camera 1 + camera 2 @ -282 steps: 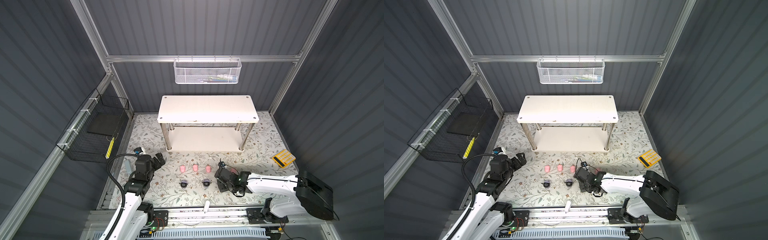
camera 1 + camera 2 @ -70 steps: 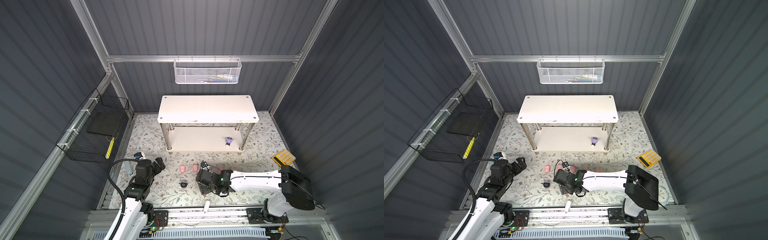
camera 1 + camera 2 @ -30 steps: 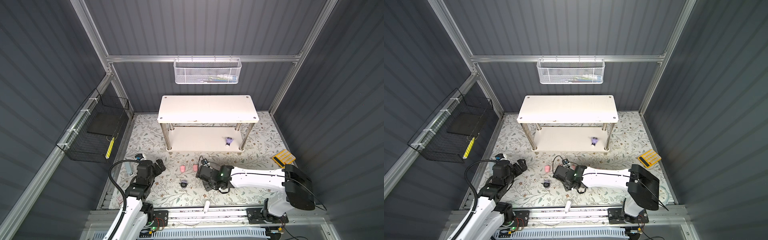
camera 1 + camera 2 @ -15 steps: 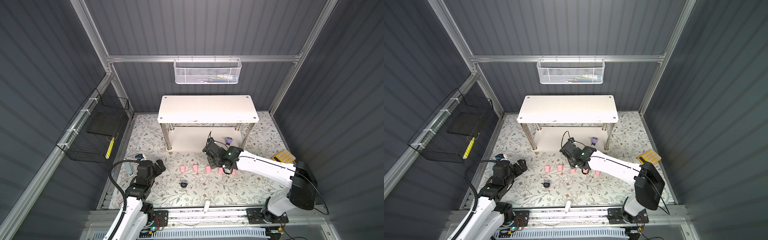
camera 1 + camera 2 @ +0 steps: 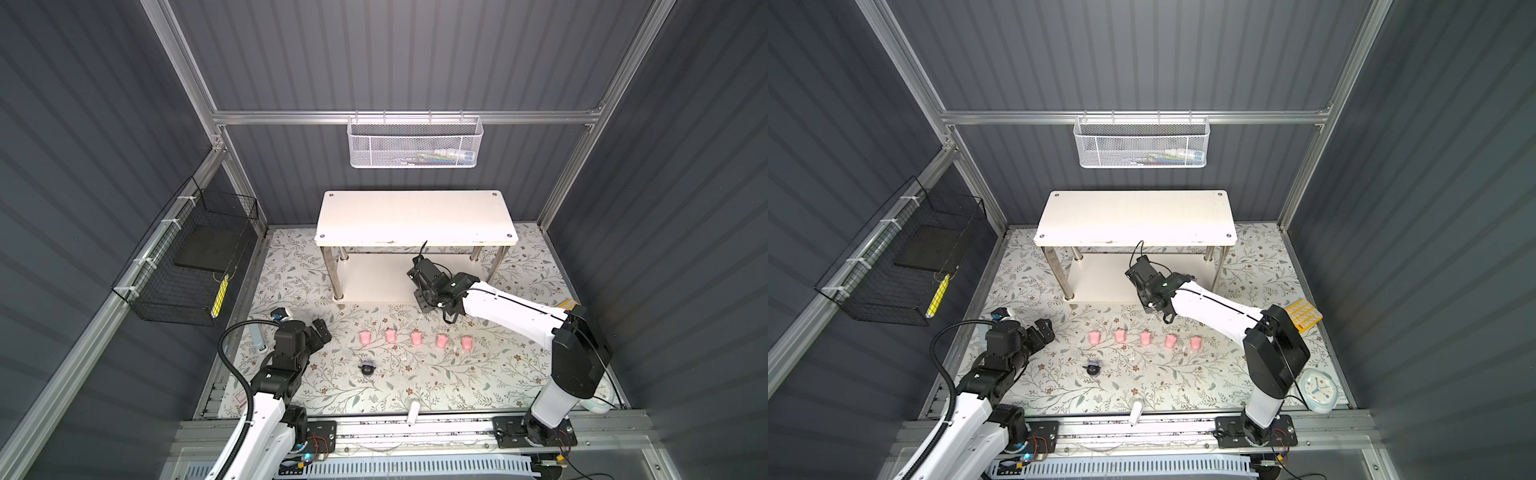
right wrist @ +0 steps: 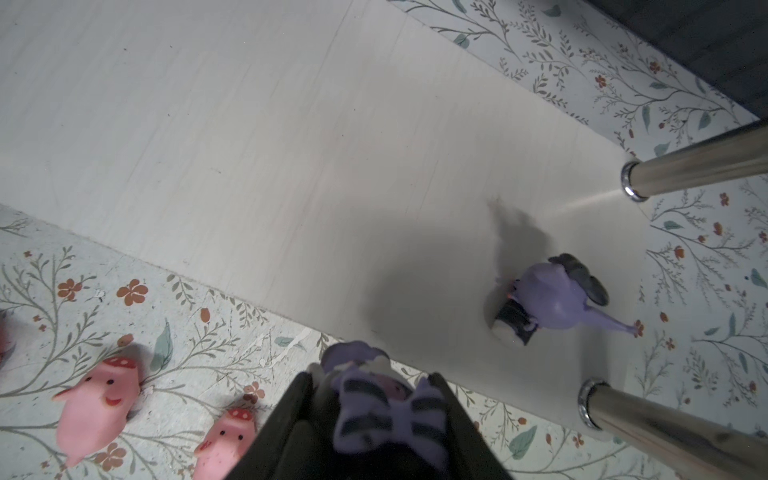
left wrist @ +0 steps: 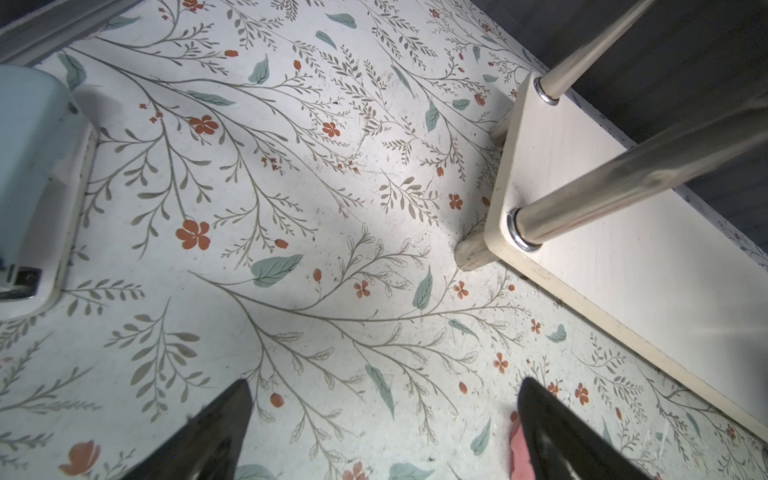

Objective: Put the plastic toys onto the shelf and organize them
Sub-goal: 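Carry the second witch-cat toy with the right gripper onto the lower shelf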

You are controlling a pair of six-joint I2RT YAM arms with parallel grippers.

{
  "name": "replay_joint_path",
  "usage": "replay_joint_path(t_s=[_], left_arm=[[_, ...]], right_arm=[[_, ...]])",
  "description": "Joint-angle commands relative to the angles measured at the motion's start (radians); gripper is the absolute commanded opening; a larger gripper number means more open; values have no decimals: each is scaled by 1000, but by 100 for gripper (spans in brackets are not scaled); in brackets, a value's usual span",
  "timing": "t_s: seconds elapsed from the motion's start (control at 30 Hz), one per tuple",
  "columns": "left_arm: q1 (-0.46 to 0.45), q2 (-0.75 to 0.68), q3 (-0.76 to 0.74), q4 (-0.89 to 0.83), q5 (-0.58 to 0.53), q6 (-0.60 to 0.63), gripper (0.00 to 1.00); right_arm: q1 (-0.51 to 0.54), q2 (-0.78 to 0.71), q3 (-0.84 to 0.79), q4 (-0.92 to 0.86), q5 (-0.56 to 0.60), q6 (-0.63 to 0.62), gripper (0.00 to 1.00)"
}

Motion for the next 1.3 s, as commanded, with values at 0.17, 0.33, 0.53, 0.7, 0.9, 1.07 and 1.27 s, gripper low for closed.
replay_joint_path(t_s=[0.17,0.33,0.53,0.7,0.9,1.07,1.27], left_arm=[[-4,2,-4,7,-4,17,100],[-4,2,-4,4,-4,18,100],[-4,-1,-6,0,-9,21,100],[-4,-4,-11,-1,-10,21,100],[-4,-6,-13,-4,-10,21,100],[-4,-6,-13,-4,-10,23,100],[-4,0,-14,-2,-8,21,100]], right_arm=[[-13,59,45,100,-20,-76,38],[-19,92,63,123,-9,-103,39],[-32,120,82,144,-27,-98,39],[-34,145,108,156,-31,-89,39],[-35,176,142,137,-7,-64,39],[-42,199,165,102,9,-33,39],[-44,206,175,85,20,-12,39]])
